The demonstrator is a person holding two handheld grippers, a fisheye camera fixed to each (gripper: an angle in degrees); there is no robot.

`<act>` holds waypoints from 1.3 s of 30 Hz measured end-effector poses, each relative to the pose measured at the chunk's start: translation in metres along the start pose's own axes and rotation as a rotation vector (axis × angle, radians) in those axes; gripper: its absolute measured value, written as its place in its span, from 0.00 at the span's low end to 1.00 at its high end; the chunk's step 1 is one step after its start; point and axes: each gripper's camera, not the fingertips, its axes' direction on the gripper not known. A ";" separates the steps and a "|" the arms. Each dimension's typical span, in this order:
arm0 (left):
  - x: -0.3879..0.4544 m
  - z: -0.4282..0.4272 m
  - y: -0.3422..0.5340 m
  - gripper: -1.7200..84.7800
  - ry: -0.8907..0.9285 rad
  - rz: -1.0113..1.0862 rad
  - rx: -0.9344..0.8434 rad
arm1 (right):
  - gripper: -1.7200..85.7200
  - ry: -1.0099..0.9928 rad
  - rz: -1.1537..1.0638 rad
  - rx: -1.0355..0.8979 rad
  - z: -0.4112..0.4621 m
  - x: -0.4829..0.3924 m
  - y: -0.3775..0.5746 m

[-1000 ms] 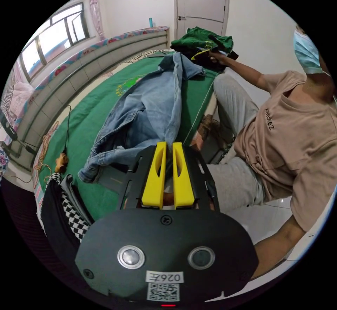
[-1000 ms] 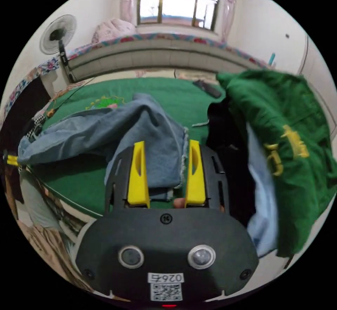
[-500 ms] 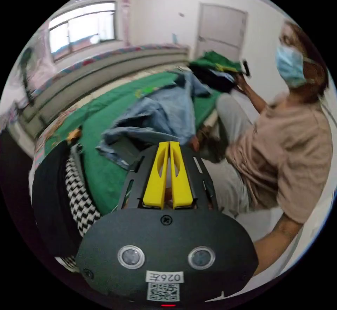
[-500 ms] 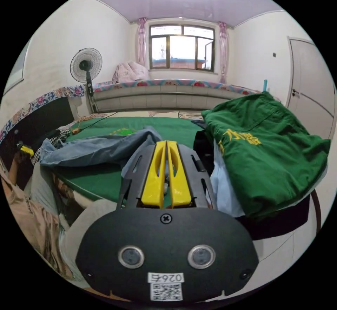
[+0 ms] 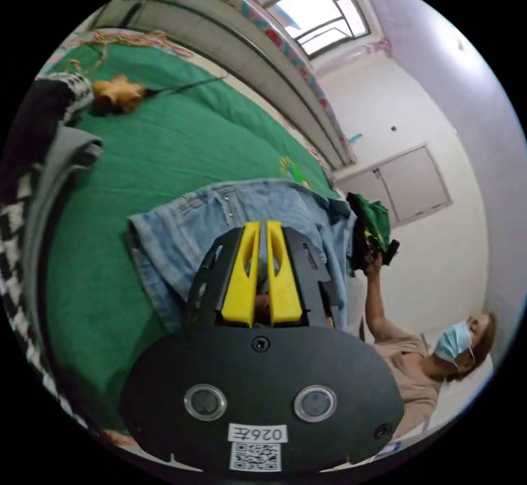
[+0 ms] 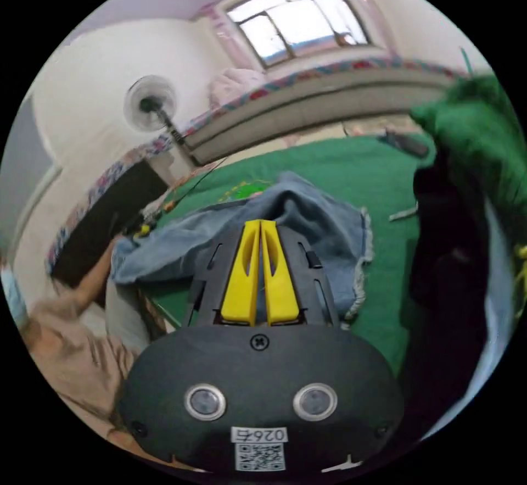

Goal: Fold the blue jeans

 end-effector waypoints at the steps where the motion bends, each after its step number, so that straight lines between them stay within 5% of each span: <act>1: -0.006 0.006 -0.003 0.05 0.073 0.027 0.000 | 0.01 0.006 -0.072 -0.001 -0.012 -0.013 0.005; 4: -0.019 -0.020 0.004 0.08 0.095 0.066 0.120 | 0.01 0.119 -0.312 -0.110 -0.061 -0.064 0.046; 8: -0.028 -0.070 0.005 0.20 -0.311 0.079 0.244 | 0.05 0.442 -0.283 -0.114 -0.083 -0.073 0.068; 13: -0.029 -0.050 -0.033 0.29 -0.333 0.101 0.111 | 0.18 0.334 -0.068 -0.088 -0.013 -0.033 0.025; 15: -0.030 -0.030 -0.053 0.27 -0.292 0.110 0.031 | 0.12 0.280 0.101 -0.140 0.042 0.001 0.003; 17: -0.030 0.005 -0.077 0.02 -0.116 0.134 -0.128 | 0.03 0.035 0.223 -0.253 0.071 0.021 -0.005; 18: -0.029 0.015 -0.082 0.02 -0.051 0.140 -0.206 | 0.02 -0.054 0.268 -0.224 0.070 0.020 -0.004; 21: -0.009 0.051 -0.088 0.01 -0.094 0.257 -0.451 | 0.01 -0.014 -0.019 -0.104 0.021 -0.038 0.018; 24: 0.014 0.030 -0.071 0.02 -0.187 0.419 -0.364 | 0.01 0.054 -0.275 -0.115 -0.035 -0.098 0.076; 26: 0.013 -0.014 -0.057 0.04 -0.157 0.416 -0.155 | 0.01 0.036 -0.317 -0.172 -0.058 -0.115 0.112; 31: -0.017 -0.071 -0.041 0.16 -0.174 0.307 0.133 | 0.11 0.245 -0.159 -0.122 -0.094 -0.122 0.151; 35: -0.028 -0.053 -0.046 0.24 -0.195 0.260 0.105 | 0.15 0.150 -0.185 0.078 -0.086 -0.147 0.117; 39: -0.033 -0.014 -0.065 0.31 -0.267 0.207 -0.056 | 0.17 0.013 -0.343 -0.093 -0.016 -0.188 0.071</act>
